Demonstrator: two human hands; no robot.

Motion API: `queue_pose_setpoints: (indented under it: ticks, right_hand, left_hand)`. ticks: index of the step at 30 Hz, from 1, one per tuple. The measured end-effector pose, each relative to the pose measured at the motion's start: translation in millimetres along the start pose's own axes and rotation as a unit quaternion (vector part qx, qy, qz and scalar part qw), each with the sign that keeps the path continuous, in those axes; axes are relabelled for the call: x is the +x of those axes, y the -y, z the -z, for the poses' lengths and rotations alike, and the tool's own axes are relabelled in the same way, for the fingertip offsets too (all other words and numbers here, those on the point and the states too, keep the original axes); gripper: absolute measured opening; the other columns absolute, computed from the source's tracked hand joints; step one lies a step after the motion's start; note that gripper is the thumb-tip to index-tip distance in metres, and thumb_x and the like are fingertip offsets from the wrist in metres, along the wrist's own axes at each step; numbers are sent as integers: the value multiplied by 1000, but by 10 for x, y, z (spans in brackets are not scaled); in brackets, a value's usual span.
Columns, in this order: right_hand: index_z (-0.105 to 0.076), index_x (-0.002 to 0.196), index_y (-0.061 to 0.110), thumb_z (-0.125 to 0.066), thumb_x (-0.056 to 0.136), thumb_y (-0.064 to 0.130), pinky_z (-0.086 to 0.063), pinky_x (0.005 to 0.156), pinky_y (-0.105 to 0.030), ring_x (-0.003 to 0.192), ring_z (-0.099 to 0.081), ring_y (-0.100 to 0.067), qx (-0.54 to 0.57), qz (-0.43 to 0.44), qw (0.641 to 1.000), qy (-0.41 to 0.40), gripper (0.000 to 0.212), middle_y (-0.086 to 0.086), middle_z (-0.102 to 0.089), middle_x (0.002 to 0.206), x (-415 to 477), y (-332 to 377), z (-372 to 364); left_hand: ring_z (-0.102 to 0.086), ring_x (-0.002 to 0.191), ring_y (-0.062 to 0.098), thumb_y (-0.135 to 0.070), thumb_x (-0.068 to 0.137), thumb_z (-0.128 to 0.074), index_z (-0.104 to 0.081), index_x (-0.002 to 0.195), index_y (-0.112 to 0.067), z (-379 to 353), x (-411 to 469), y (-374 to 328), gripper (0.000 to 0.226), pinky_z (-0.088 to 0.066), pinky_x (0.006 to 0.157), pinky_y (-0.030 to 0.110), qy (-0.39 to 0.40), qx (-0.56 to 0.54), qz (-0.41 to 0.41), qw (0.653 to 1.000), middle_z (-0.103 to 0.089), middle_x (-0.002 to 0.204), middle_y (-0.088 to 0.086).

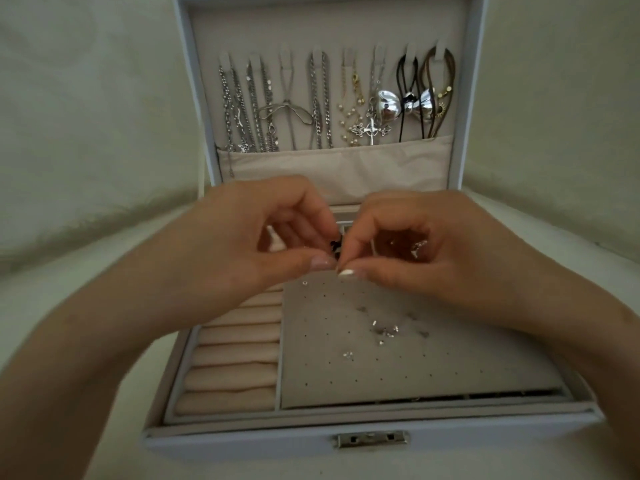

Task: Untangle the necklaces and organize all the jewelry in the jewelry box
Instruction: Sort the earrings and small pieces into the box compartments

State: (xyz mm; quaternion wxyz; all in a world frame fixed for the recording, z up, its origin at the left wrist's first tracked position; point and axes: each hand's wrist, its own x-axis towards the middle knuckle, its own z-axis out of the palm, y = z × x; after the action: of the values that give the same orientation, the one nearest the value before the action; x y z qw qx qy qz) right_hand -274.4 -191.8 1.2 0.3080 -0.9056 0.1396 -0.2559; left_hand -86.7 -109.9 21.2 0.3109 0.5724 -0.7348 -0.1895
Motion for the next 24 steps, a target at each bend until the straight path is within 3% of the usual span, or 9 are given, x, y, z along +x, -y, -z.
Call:
queue_pose_setpoints:
  ticks: [2, 4, 7, 11, 15, 18, 21, 24]
  right_hand:
    - [-68, 79, 24, -69, 77, 26, -41, 61, -12, 67, -55, -9, 10, 6, 999, -37, 3, 17, -59, 74, -3, -7, 11]
    - [-66, 79, 25, -70, 78, 27, -42, 60, -16, 65, -54, -12, 4, 16, 998, -64, 4, 16, -58, 74, -6, -12, 16]
    - [-65, 80, 26, -70, 79, 28, -42, 58, -16, 63, -53, -12, -25, 34, 995, -95, 5, 16, -56, 74, 2, -7, 8]
    - [-66, 83, 26, -66, 81, 31, -43, 58, -17, 64, -54, -12, -35, 45, 994, -93, 5, 15, -57, 74, 2, 6, 6]
    - [-69, 86, 30, -68, 80, 26, -43, 59, -17, 65, -56, -13, -5, 16, 996, -88, 8, 13, -61, 73, -16, 0, 15]
    - [-68, 81, 33, -76, 76, 20, -44, 57, -18, 61, -54, -12, 40, -43, 997, -47, 16, 13, -63, 73, -41, -23, 67]
    - [-73, 79, 29, -76, 74, 24, -50, 66, -26, 69, -59, -12, 54, -72, 994, 59, 7, 13, -65, 77, -54, -53, 92]
    - [-75, 83, 27, -74, 73, 21, -50, 72, -34, 76, -61, -17, 72, -74, 990, 97, 11, 10, -65, 81, -50, -46, 83]
  left_hand:
    - [-67, 74, 10, -9, 72, -77, -61, 91, -18, -37, 10, -33, 26, -53, 72, 23, 25, -151, 47, 987, -73, 81, -3]
    - [-70, 80, 14, -6, 67, -74, -60, 97, -15, -32, 12, -19, 34, -55, 78, 25, 58, -242, 78, 965, -74, 83, 3]
    - [-71, 79, 14, -5, 64, -78, -61, 99, -11, -56, 29, -16, 40, -56, 72, 22, 63, -299, 102, 947, -74, 84, 8]
    - [-69, 70, 13, -13, 56, -74, -64, 87, -13, -159, 52, -27, 33, -52, 65, 17, 19, -325, 97, 940, -72, 77, 8]
    - [-67, 69, 11, -14, 60, -78, -64, 87, -15, -163, 56, -20, 31, -53, 68, 17, -16, -273, 57, 960, -71, 76, 5]
    - [-63, 64, 3, -18, 67, -80, -59, 92, -20, -162, 70, -9, 33, -48, 65, 13, -113, -62, -41, 991, -67, 72, -5]
    - [-60, 70, -3, -14, 71, -73, -57, 92, -19, -155, 72, -19, 27, -42, 70, 6, -156, 27, -105, 982, -65, 69, -10]
    - [-58, 71, -6, -16, 71, -73, -57, 92, -20, -155, 72, -31, 27, -41, 72, 5, -159, 43, -120, 979, -65, 71, -12]
